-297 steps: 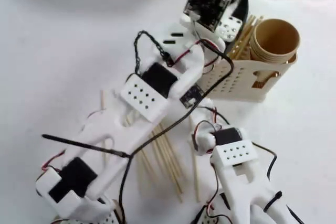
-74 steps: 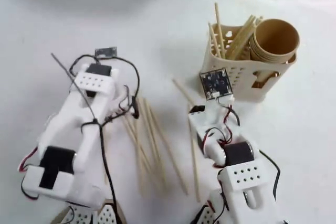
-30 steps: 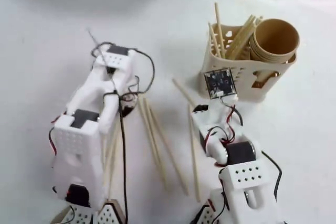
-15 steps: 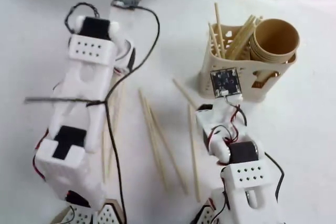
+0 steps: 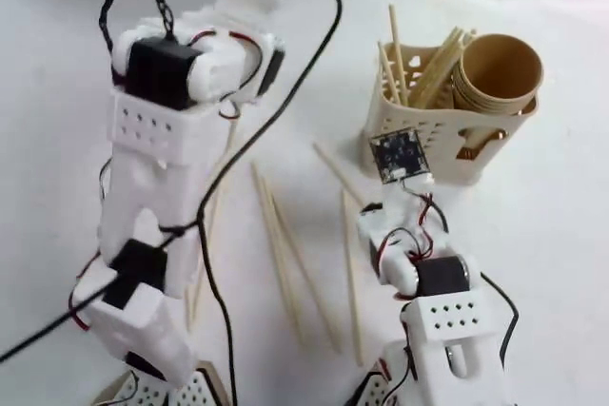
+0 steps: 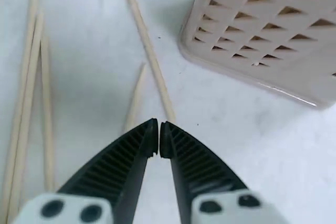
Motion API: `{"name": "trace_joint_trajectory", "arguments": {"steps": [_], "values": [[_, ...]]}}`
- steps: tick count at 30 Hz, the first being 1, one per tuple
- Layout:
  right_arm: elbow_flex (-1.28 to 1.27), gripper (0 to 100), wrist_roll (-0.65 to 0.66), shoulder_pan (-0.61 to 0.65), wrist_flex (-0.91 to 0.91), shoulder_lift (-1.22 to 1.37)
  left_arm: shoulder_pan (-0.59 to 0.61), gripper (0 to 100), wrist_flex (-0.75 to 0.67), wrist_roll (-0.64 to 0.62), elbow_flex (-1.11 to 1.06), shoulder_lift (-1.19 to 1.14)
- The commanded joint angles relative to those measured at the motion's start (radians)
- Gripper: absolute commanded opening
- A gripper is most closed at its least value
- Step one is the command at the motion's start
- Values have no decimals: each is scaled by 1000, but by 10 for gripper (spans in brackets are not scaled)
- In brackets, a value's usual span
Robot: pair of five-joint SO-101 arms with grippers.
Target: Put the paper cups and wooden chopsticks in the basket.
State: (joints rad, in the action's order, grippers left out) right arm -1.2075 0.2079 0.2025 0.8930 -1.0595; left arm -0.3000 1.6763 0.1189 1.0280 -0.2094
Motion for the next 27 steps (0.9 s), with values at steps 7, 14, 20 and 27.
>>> {"name": "trace_joint_trajectory", "arguments": {"steps": [7, 14, 20, 27], "values": [[-49, 18, 181, 45, 59, -21, -183, 22, -321, 3, 163, 53], [-91, 18, 224, 120, 59, -21, -312, 22, -491, 3, 163, 5], [-91, 18, 224, 120, 59, -21, -341, 23, -600, -78, 169, -137], [-91, 18, 224, 120, 59, -21, -343, 25, -661, -117, 170, -306]]}}
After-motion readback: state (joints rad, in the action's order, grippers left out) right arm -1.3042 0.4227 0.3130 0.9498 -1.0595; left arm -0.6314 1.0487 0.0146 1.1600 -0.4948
